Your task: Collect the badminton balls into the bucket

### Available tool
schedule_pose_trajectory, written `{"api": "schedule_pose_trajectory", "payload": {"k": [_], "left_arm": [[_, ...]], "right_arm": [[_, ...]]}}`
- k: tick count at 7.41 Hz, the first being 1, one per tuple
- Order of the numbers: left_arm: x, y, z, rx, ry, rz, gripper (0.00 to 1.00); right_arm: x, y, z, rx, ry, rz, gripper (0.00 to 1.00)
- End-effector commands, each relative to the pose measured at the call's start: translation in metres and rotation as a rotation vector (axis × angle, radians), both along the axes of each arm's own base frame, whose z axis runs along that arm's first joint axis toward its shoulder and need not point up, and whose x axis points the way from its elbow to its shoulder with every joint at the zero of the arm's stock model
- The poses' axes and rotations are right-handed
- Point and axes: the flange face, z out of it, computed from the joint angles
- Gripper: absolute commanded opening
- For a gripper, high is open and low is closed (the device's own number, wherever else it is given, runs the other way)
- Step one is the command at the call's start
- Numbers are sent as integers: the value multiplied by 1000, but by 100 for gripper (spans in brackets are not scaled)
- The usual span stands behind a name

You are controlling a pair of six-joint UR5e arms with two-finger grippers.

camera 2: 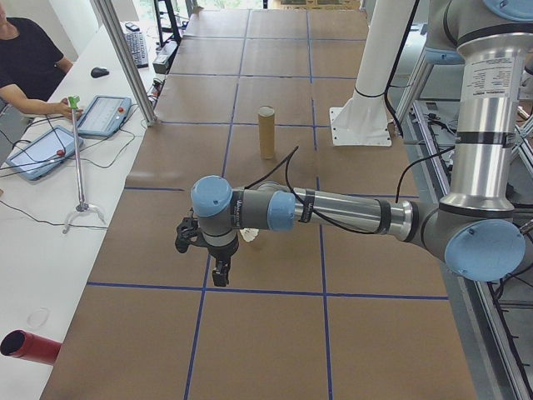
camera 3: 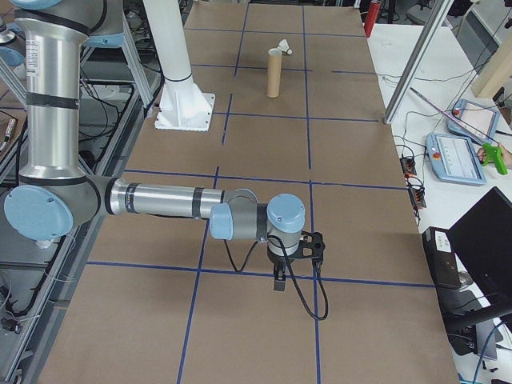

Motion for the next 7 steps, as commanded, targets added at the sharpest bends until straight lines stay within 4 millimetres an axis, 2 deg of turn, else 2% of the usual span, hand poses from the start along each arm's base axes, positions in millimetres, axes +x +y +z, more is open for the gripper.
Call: {"api": "schedule_pose_trajectory", "payload": {"k": [1,2,3,4,6,7], "left_arm": [[1,-3,-1,0,-1,1,100],[2,-5,-5,5,3,-5,100],[4,-18,-23,3,7,-44,100],[9,-31,-53,-21,21,-156,100],[46,-34,-92,-17,75,-243,100],[73,-29,-103,-63,126,-240,100]], "right_arm": [[0,0,0,0,0,0,100],[0,0,0,0,0,0,100],[0,0,0,0,0,0,100],[0,0,0,0,0,0,100],[0,0,0,0,0,0,100],[0,0,0,0,0,0,100]]}}
